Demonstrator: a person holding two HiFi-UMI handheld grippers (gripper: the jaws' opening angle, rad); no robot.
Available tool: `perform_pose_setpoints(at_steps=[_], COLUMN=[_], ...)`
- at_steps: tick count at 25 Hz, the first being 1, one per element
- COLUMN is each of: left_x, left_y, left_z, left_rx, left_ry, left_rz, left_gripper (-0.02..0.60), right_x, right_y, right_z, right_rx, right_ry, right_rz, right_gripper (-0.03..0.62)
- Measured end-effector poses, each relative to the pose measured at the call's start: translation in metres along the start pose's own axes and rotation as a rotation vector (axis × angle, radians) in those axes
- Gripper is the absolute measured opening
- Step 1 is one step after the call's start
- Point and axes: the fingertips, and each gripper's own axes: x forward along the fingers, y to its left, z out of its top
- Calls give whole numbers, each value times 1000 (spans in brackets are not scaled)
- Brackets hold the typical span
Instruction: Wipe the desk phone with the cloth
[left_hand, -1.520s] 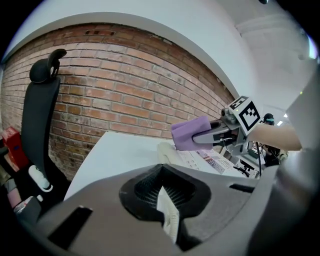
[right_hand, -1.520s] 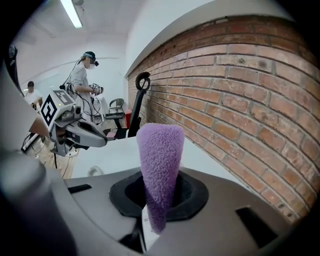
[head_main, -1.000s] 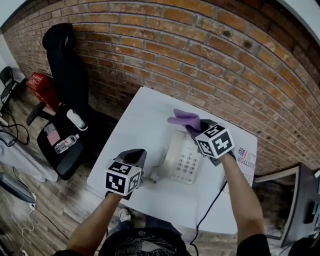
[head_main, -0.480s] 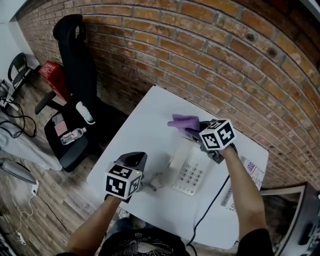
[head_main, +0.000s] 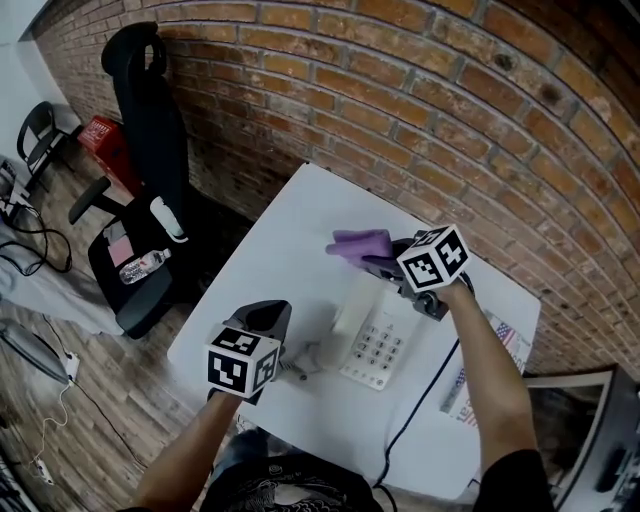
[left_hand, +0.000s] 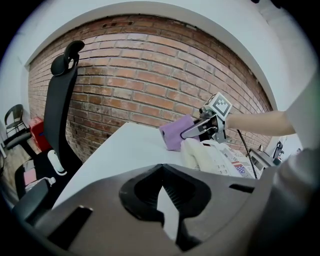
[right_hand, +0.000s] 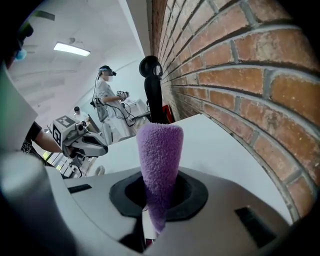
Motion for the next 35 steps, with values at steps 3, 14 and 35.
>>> perform_pose_setpoints(at_steps=[3,14,35], left_x=[3,12,22], left_y=[-5,-25,-65], left_z=[2,9,11], left_rx=[6,35,92], left_ry=[0,0,10], left_rz=[-13,-55,-140], left_gripper=[5,5,5], right_x=[-5,-32,-88], right_y=[-1,-10,-24], right_z=[-5,-30,-80], right_rx=[0,40,169], right_ry=[11,22,-45], right_rz=[-7,-58,-198], right_gripper=[44,44,44])
